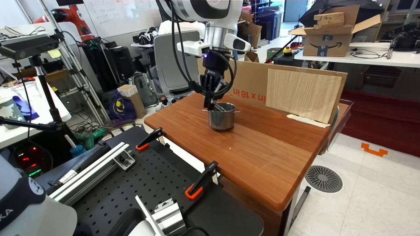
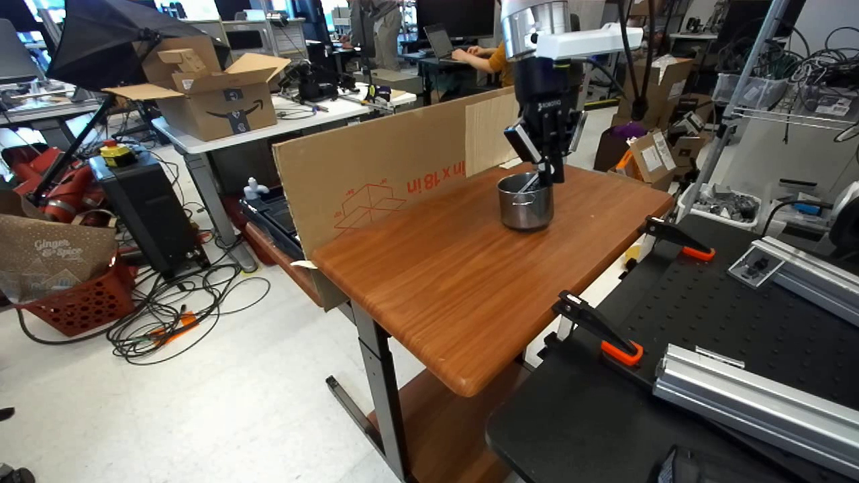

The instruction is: Put the marker on the table

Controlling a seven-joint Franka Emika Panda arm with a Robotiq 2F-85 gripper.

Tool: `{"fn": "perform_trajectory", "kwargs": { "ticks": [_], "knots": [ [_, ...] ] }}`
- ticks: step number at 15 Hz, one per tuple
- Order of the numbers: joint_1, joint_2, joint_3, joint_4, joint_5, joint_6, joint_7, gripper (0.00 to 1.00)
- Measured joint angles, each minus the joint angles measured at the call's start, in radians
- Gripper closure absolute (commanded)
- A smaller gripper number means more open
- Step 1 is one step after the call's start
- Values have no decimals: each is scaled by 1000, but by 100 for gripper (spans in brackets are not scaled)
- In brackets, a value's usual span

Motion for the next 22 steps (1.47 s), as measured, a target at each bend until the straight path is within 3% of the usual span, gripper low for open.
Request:
{"fn": "perform_trajectory", "kwargs": {
  "ticks": [8,16,22],
  "knots": [
    [0,-28,7,14,10,-13,-2,95],
    [-1,-199,17,3,105,-71,-79,95],
    [5,-278,54,-67,145,-70,-119,95]
  ]
}}
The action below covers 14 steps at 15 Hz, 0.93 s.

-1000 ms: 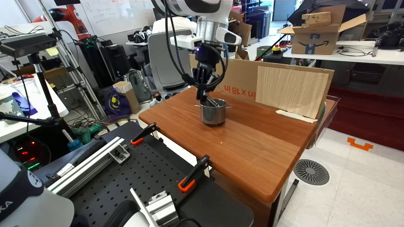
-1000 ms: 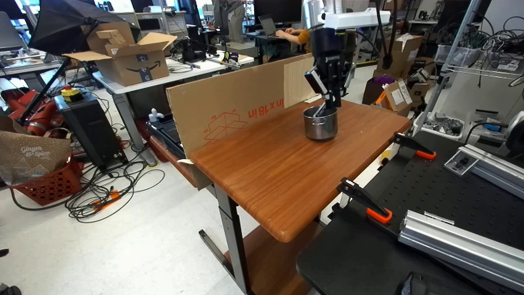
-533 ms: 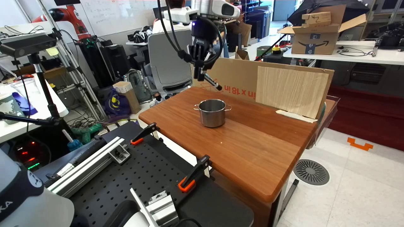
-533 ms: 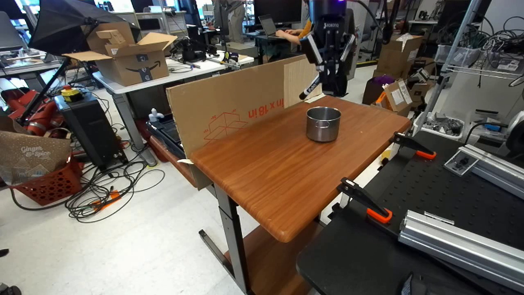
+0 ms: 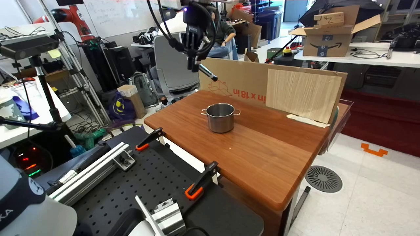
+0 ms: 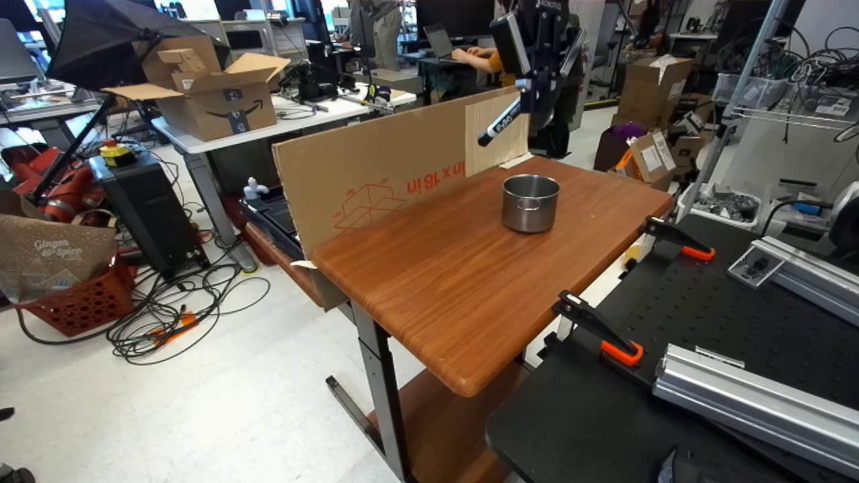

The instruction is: Put the marker on the table

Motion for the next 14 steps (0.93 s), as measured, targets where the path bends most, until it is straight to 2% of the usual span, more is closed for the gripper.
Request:
{"fn": "perform_trajectory", "kwargs": {
  "ticks": [8,14],
  "knots": [
    [53,27,55,-119,-1,91,0,95],
    [81,131,82,-104,-2,202,0,95]
  ]
}}
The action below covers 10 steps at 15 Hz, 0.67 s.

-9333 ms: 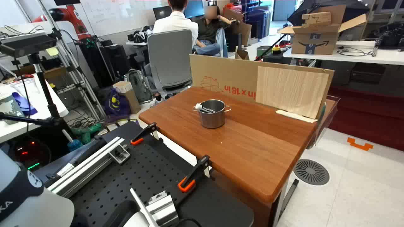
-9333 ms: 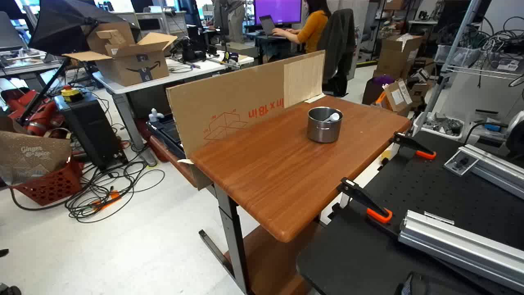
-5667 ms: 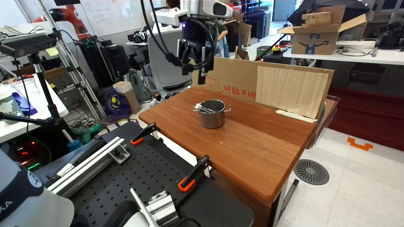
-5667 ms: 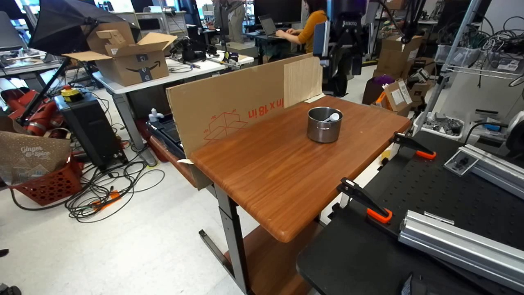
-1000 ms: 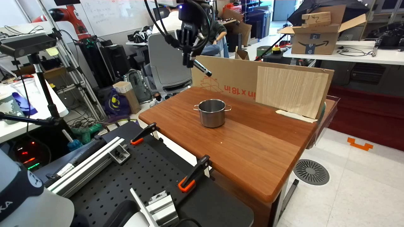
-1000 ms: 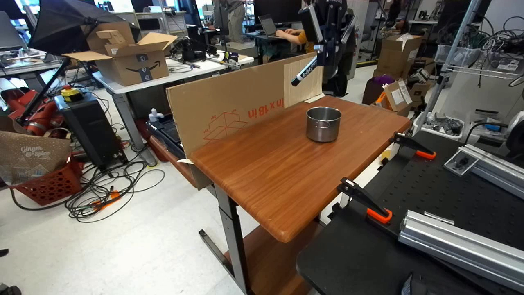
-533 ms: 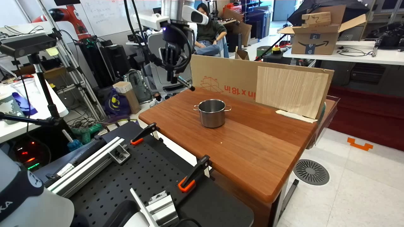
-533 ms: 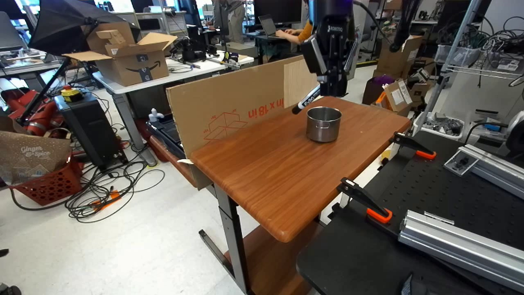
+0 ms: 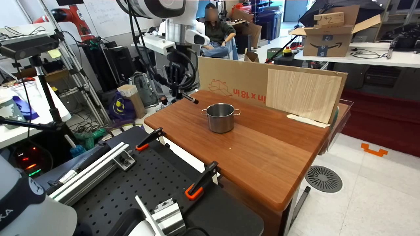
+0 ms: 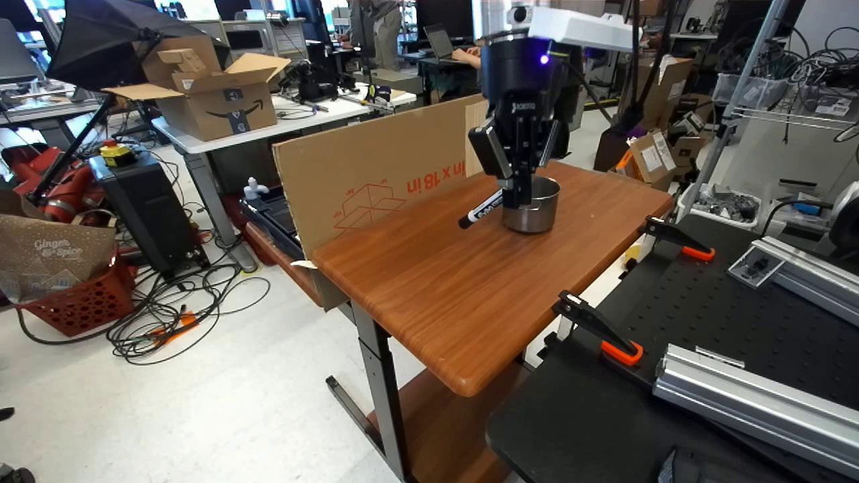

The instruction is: Put the marker on the table

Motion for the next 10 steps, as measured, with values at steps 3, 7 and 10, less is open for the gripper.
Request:
{"fn": "perform_trajectory", "kwargs": {
  "ticks": [3,7,10],
  "knots": [
    [14,66,2,41,-4,41,1,95],
    [23,159,7,113,-8,77,1,95],
    [24,219,6,160,-15,96,1,95]
  ]
}}
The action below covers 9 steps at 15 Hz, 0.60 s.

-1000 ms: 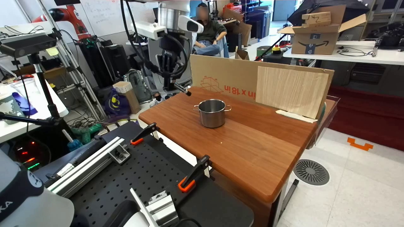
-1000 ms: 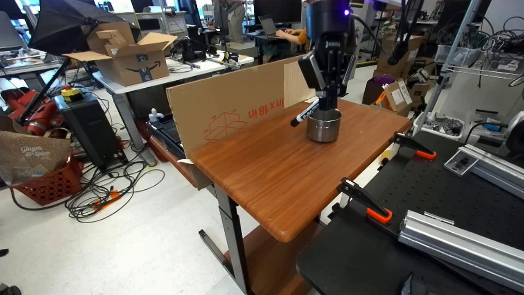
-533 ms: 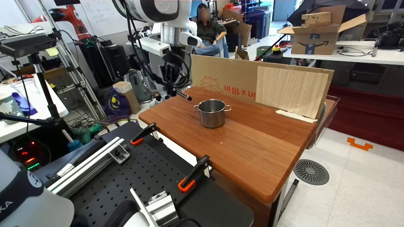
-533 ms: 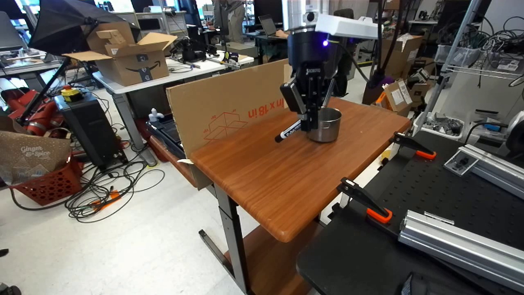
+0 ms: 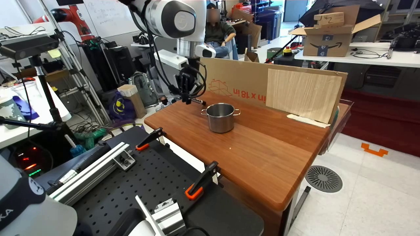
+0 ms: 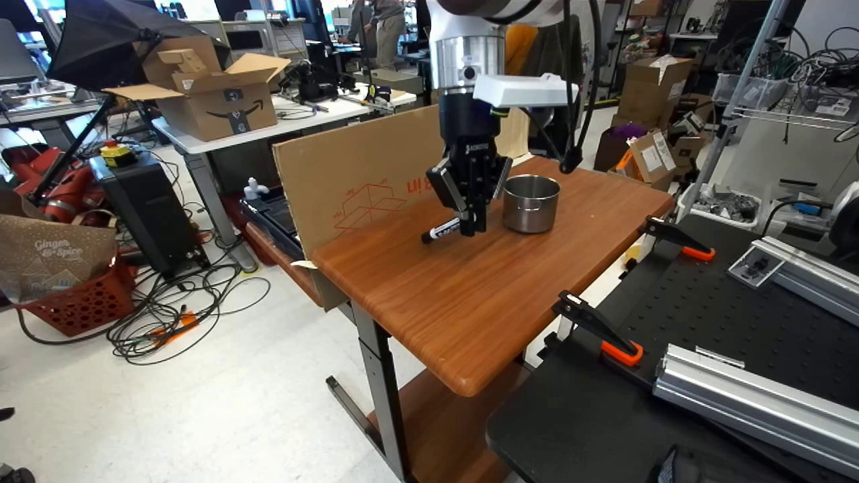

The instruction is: Put the marker on the table

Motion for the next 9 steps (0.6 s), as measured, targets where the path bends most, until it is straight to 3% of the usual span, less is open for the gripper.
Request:
{"fn": "perform_trajectory", "kwargs": {
  "ticks": [9],
  "knots": [
    [0,101,-18,60,-57,3,10,95]
  ]
}}
